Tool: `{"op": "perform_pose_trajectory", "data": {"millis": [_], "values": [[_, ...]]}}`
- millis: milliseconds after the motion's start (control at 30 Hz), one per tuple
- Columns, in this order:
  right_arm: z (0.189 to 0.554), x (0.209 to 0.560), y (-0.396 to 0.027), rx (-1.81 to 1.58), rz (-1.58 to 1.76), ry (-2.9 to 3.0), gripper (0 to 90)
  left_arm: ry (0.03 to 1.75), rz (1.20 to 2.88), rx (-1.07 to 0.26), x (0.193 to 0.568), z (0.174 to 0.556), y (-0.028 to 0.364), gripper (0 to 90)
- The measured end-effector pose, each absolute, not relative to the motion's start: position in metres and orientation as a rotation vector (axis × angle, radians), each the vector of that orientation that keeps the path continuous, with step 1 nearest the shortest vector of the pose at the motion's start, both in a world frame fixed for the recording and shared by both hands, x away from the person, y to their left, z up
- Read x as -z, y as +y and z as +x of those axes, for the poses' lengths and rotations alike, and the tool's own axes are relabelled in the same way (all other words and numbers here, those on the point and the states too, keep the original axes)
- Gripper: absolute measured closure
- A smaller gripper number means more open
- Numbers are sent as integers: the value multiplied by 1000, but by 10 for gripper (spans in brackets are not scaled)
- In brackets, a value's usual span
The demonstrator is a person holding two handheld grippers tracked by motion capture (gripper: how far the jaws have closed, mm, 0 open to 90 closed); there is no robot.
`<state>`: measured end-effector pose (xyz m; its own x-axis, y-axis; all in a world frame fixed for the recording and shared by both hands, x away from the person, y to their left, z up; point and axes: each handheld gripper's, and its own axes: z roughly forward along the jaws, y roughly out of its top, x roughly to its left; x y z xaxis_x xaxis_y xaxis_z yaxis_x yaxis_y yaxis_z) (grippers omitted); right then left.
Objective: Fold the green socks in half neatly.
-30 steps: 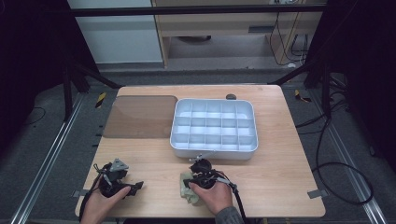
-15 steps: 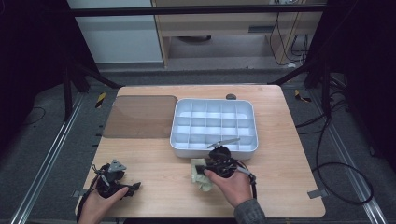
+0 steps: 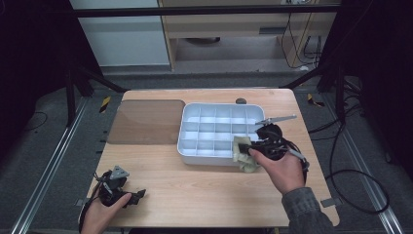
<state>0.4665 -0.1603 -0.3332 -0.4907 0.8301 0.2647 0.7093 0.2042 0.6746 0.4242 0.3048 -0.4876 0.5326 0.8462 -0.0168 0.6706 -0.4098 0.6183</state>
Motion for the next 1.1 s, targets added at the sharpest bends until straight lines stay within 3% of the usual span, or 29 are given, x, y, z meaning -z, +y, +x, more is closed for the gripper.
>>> {"op": "perform_pose_trajectory", "data": {"millis": [500,1100], "values": [[499,314,-204,-1125,1574,2188,719,1234,2136,-474,484,428,321,46],[534,317,-201,-911,1539,2121,718,1282,2083,-514,489,441,337,51]]}}
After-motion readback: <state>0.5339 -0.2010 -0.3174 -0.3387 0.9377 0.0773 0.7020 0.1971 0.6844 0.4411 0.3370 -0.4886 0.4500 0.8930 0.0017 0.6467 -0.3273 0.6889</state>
